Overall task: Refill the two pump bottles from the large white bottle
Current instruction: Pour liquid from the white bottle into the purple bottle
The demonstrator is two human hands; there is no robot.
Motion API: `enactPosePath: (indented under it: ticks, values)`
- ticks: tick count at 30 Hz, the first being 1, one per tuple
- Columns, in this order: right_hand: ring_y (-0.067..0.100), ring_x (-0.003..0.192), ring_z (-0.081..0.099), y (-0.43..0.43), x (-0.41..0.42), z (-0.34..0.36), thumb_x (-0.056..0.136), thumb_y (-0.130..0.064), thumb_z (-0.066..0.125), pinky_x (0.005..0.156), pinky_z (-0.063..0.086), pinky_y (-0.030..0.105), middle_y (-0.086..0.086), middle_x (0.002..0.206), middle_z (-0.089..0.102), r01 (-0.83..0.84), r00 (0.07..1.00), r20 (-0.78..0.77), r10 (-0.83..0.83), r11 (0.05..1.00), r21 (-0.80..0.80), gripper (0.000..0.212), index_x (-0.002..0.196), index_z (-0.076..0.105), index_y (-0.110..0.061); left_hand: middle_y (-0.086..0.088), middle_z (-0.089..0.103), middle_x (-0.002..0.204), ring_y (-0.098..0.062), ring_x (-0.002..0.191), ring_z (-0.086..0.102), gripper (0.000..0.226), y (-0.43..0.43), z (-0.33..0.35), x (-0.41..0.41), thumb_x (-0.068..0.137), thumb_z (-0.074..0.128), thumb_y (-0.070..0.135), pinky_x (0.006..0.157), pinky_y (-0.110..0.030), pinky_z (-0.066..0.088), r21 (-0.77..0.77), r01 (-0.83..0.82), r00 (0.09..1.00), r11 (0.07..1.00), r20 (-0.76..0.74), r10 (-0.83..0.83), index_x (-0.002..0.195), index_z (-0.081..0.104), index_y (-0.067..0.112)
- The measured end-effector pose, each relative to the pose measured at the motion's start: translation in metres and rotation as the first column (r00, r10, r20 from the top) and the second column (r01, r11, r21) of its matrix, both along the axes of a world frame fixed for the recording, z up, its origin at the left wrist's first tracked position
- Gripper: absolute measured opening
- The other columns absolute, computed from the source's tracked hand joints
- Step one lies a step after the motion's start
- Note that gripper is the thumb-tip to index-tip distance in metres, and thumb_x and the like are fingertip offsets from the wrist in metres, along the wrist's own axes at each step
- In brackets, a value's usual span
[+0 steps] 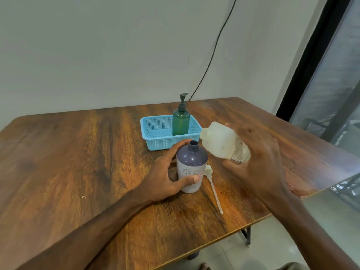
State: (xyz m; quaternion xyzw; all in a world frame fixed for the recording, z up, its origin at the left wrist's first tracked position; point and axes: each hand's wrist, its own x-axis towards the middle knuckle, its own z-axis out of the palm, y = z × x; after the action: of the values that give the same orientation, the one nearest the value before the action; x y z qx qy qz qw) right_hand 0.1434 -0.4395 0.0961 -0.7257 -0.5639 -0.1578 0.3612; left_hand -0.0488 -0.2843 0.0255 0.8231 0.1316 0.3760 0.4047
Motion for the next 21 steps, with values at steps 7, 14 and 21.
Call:
enactPosePath:
  ticks: [7,14,21]
  values:
    - [0.025,0.130,0.044,0.0008,0.0010,0.0043,0.070,-0.031,0.089,0.105,0.033,0.057,0.001,0.141,0.056,-0.022,0.998,0.066,0.025,0.999,-0.042,0.086,0.145,0.048,-0.034,0.024,0.059,0.145,-0.004,0.134,0.061,0.087,-0.0005,-0.0013,-0.0004,0.083,0.090,0.028,0.106,-0.019,0.051,0.011,-0.005,1.000,1.000,0.008,0.005,0.153,0.039,0.034]
    - [0.029,0.127,0.048,-0.0023,0.0032,0.0065,0.070,-0.032,0.090,0.104,0.035,0.067,0.001,0.140,0.054,-0.031,0.995,0.095,0.036,0.998,-0.056,0.091,0.148,0.044,-0.037,0.011,0.062,0.148,-0.013,0.134,0.064,0.093,-0.0027,-0.0024,-0.0007,0.084,0.091,0.025,0.109,-0.035,0.055,0.033,0.000,1.000,0.999,0.022,-0.001,0.161,0.039,0.019]
    - [0.030,0.125,0.050,-0.0059,0.0057,0.0079,0.069,-0.034,0.089,0.099,0.039,0.073,0.001,0.139,0.055,-0.047,0.992,0.111,0.053,0.997,-0.061,0.090,0.147,0.046,-0.036,0.006,0.065,0.147,-0.015,0.131,0.066,0.096,-0.0043,0.0004,-0.0019,0.083,0.091,0.022,0.109,-0.041,0.056,0.046,0.008,0.999,0.999,0.031,-0.010,0.162,0.037,0.017]
